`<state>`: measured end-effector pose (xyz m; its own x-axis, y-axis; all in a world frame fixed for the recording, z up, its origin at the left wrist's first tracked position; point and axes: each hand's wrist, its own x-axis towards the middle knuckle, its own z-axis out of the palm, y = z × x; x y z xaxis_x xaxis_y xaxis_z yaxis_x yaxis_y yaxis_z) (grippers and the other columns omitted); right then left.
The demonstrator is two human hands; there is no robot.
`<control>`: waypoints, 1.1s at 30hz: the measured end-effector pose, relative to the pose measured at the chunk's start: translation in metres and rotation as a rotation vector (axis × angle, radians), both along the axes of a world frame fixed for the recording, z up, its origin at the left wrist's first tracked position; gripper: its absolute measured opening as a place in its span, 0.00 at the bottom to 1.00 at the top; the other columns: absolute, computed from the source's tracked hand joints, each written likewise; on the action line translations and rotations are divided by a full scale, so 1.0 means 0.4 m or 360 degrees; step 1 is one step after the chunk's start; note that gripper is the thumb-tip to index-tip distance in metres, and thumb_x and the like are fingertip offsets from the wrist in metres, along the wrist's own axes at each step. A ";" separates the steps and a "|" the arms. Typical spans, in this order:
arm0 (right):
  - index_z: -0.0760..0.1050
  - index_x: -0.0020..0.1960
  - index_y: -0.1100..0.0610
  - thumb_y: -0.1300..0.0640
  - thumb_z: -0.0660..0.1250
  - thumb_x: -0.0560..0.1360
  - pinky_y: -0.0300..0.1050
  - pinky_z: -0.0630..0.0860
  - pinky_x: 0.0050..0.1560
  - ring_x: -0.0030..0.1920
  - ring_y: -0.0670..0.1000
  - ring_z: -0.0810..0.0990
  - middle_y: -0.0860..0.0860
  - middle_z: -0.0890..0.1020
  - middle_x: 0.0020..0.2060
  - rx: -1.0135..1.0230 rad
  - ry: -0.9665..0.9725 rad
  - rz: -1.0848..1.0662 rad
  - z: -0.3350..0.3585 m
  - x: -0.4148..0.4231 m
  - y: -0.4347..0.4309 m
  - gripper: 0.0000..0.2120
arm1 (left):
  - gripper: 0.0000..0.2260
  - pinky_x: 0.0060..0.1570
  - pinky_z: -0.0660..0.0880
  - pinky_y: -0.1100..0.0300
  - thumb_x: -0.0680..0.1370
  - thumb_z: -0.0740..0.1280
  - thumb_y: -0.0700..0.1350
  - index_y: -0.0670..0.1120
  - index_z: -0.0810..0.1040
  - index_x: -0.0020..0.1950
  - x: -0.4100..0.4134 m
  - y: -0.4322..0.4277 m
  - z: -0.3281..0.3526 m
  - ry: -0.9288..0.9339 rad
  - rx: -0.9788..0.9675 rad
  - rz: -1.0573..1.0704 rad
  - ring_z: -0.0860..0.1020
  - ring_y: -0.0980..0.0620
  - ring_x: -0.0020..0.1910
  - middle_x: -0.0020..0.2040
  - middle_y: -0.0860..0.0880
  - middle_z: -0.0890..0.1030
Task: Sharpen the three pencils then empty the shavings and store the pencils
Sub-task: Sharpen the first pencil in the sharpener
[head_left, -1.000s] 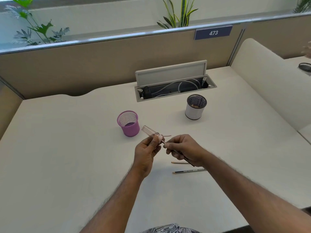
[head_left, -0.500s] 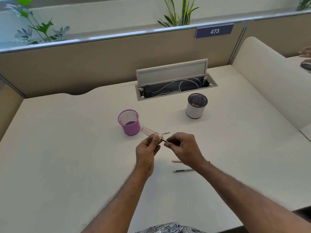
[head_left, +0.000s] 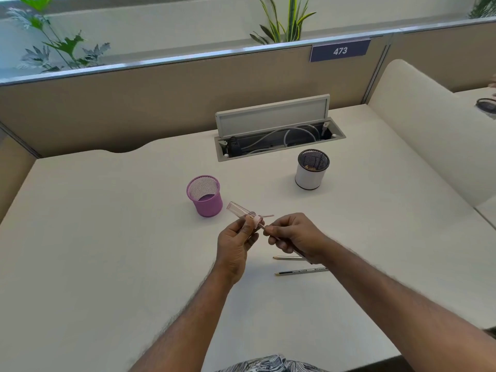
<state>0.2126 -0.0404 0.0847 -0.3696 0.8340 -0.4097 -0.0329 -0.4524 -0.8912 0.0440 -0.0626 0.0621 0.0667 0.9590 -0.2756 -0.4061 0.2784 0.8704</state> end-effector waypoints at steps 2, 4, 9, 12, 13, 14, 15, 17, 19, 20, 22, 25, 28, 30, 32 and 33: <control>0.80 0.39 0.61 0.62 0.68 0.76 0.34 0.64 0.21 0.24 0.44 0.68 0.54 0.77 0.31 -0.0231 0.0139 0.0063 0.002 0.005 0.003 0.08 | 0.09 0.51 0.75 0.62 0.73 0.69 0.50 0.53 0.87 0.48 -0.002 0.003 0.000 -0.0011 0.0003 -0.0050 0.81 0.57 0.47 0.47 0.53 0.86; 0.78 0.43 0.63 0.59 0.68 0.74 0.32 0.64 0.21 0.25 0.43 0.68 0.52 0.76 0.32 -0.0378 0.0243 0.0121 0.005 0.004 0.007 0.06 | 0.09 0.51 0.75 0.61 0.72 0.70 0.50 0.52 0.87 0.48 -0.004 0.006 -0.002 -0.0024 -0.0005 -0.0058 0.81 0.57 0.47 0.47 0.53 0.86; 0.79 0.41 0.63 0.65 0.73 0.70 0.35 0.67 0.26 0.27 0.45 0.70 0.53 0.76 0.31 -0.0170 0.0120 0.0155 0.009 0.003 0.009 0.03 | 0.10 0.55 0.75 0.57 0.74 0.69 0.49 0.48 0.87 0.49 -0.005 0.011 -0.013 -0.0004 -0.0021 0.0028 0.81 0.54 0.50 0.48 0.49 0.86; 0.79 0.41 0.62 0.70 0.74 0.69 0.39 0.70 0.26 0.26 0.49 0.73 0.56 0.75 0.29 0.0090 -0.0055 0.0029 0.000 -0.011 0.003 0.06 | 0.15 0.58 0.75 0.54 0.74 0.70 0.49 0.41 0.84 0.55 -0.002 0.010 -0.020 0.0034 -0.0034 0.0094 0.80 0.50 0.52 0.53 0.43 0.85; 0.78 0.41 0.62 0.69 0.74 0.68 0.40 0.72 0.26 0.25 0.50 0.75 0.55 0.76 0.29 0.0202 -0.0140 -0.0050 -0.003 -0.017 0.001 0.07 | 0.15 0.55 0.76 0.56 0.73 0.70 0.50 0.42 0.85 0.54 0.000 0.009 -0.020 0.0030 -0.0043 0.0126 0.81 0.51 0.50 0.51 0.44 0.85; 0.78 0.41 0.60 0.68 0.75 0.68 0.41 0.73 0.26 0.25 0.51 0.76 0.54 0.78 0.28 0.0362 -0.0267 -0.0127 -0.007 -0.024 -0.003 0.07 | 0.14 0.51 0.77 0.59 0.72 0.71 0.50 0.44 0.85 0.52 0.001 0.008 -0.020 0.0030 -0.0055 0.0161 0.81 0.53 0.48 0.49 0.46 0.86; 0.79 0.40 0.58 0.65 0.76 0.68 0.42 0.74 0.27 0.26 0.50 0.78 0.52 0.80 0.29 0.0580 -0.0459 -0.0191 -0.011 -0.029 -0.008 0.07 | 0.13 0.48 0.76 0.62 0.71 0.72 0.51 0.45 0.85 0.50 0.002 0.009 -0.019 0.0039 -0.0063 0.0194 0.81 0.54 0.47 0.47 0.48 0.86; 0.80 0.39 0.55 0.60 0.76 0.69 0.45 0.75 0.30 0.29 0.49 0.78 0.48 0.80 0.31 0.1184 -0.1004 -0.0281 -0.026 -0.035 -0.019 0.05 | 0.14 0.47 0.75 0.63 0.69 0.73 0.52 0.46 0.85 0.49 0.005 0.010 -0.018 0.0068 -0.0059 0.0229 0.82 0.54 0.50 0.46 0.50 0.86; 0.80 0.40 0.56 0.57 0.74 0.72 0.46 0.73 0.29 0.31 0.52 0.76 0.49 0.79 0.33 0.1681 -0.1387 -0.0305 -0.036 -0.038 -0.031 0.04 | 0.16 0.47 0.75 0.62 0.66 0.75 0.55 0.46 0.86 0.48 0.011 0.009 -0.018 0.0071 -0.0046 0.0260 0.83 0.53 0.52 0.47 0.50 0.87; 0.79 0.41 0.57 0.57 0.73 0.73 0.47 0.73 0.28 0.31 0.53 0.75 0.50 0.78 0.34 0.1770 -0.1425 -0.0290 -0.039 -0.040 -0.034 0.04 | 0.17 0.47 0.75 0.63 0.64 0.76 0.56 0.47 0.86 0.47 0.013 0.009 -0.017 0.0061 -0.0046 0.0280 0.83 0.53 0.52 0.47 0.50 0.87; 0.79 0.41 0.60 0.59 0.72 0.74 0.49 0.73 0.29 0.31 0.55 0.75 0.52 0.77 0.34 0.1779 -0.1367 -0.0265 -0.043 -0.043 -0.034 0.05 | 0.18 0.47 0.75 0.63 0.64 0.76 0.57 0.47 0.86 0.47 0.016 0.007 -0.017 0.0038 -0.0057 0.0303 0.83 0.55 0.51 0.48 0.50 0.87; 0.79 0.39 0.61 0.62 0.73 0.72 0.47 0.72 0.32 0.31 0.51 0.73 0.52 0.78 0.31 0.1642 -0.1185 -0.0261 -0.038 -0.044 -0.028 0.04 | 0.13 0.47 0.75 0.63 0.67 0.74 0.54 0.48 0.87 0.46 0.014 0.005 -0.016 0.0017 -0.0065 0.0287 0.83 0.56 0.49 0.46 0.50 0.87; 0.81 0.38 0.59 0.61 0.72 0.72 0.44 0.70 0.31 0.28 0.47 0.71 0.53 0.79 0.28 0.1271 -0.0992 -0.0212 -0.028 -0.040 -0.024 0.05 | 0.07 0.48 0.76 0.64 0.72 0.72 0.50 0.50 0.88 0.45 0.011 0.002 -0.015 0.0006 -0.0060 0.0217 0.83 0.56 0.48 0.45 0.52 0.86; 0.82 0.37 0.58 0.60 0.71 0.74 0.41 0.68 0.27 0.23 0.45 0.70 0.53 0.81 0.27 0.0968 -0.0864 -0.0150 -0.015 -0.034 -0.019 0.07 | 0.08 0.50 0.75 0.63 0.78 0.69 0.44 0.50 0.88 0.46 0.007 0.003 -0.016 -0.0017 -0.0067 0.0169 0.81 0.55 0.49 0.46 0.51 0.86; 0.82 0.38 0.59 0.59 0.70 0.75 0.37 0.67 0.23 0.20 0.47 0.70 0.54 0.82 0.28 0.0698 -0.0723 -0.0068 0.001 -0.022 -0.011 0.08 | 0.08 0.51 0.75 0.61 0.79 0.68 0.44 0.50 0.87 0.48 0.004 0.002 -0.013 -0.0015 -0.0069 0.0099 0.81 0.55 0.49 0.47 0.50 0.86; 0.82 0.39 0.61 0.60 0.70 0.75 0.36 0.65 0.22 0.19 0.47 0.69 0.55 0.82 0.28 0.0544 -0.0586 -0.0036 0.006 -0.015 -0.008 0.08 | 0.07 0.51 0.74 0.61 0.78 0.69 0.46 0.51 0.87 0.48 0.003 0.000 -0.010 -0.0016 -0.0068 0.0057 0.80 0.55 0.49 0.47 0.51 0.85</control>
<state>0.2068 -0.0435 0.0871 -0.2320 0.9495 -0.2114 0.3051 -0.1354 -0.9427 0.0451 -0.0626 0.0582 0.0352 0.9481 -0.3161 -0.4252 0.3005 0.8538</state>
